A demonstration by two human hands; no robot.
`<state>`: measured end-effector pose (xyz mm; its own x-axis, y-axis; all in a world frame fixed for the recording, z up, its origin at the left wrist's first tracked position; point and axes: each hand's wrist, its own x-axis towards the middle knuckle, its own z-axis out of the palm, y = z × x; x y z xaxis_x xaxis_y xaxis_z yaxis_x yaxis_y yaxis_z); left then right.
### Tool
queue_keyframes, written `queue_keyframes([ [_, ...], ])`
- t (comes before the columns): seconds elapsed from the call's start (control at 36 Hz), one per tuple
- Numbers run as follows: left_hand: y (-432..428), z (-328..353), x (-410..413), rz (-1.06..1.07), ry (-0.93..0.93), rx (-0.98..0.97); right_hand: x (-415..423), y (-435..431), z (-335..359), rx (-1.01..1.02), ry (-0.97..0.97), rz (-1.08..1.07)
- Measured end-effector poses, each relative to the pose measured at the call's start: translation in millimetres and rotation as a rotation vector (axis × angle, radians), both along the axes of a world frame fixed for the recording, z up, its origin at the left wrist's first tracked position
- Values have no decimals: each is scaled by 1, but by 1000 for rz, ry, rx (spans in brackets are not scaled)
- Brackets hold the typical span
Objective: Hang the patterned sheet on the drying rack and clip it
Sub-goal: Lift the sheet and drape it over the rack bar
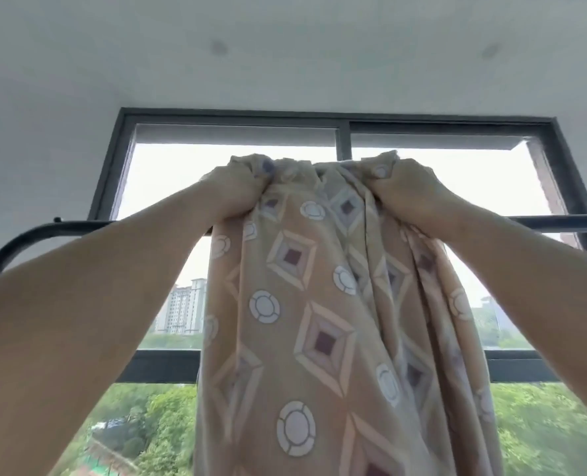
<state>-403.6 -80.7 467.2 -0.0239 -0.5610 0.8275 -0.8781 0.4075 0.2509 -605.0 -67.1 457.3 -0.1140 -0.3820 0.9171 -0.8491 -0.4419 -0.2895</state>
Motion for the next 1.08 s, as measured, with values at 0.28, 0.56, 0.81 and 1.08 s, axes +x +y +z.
queue_keyframes([
  [0.28,-20,6,-2,110,-146,466,1,-9,9,711,101,82],
  [0.56,-15,-21,-2,91,27,17,-11,-9,-9,112,93,-117],
  [0.81,-10,-64,2,135,16,-348,-1,-9,-57,-318,87,-234],
  [1.08,7,-134,-11,-373,204,-225,-1,5,-118,-231,-26,159],
])
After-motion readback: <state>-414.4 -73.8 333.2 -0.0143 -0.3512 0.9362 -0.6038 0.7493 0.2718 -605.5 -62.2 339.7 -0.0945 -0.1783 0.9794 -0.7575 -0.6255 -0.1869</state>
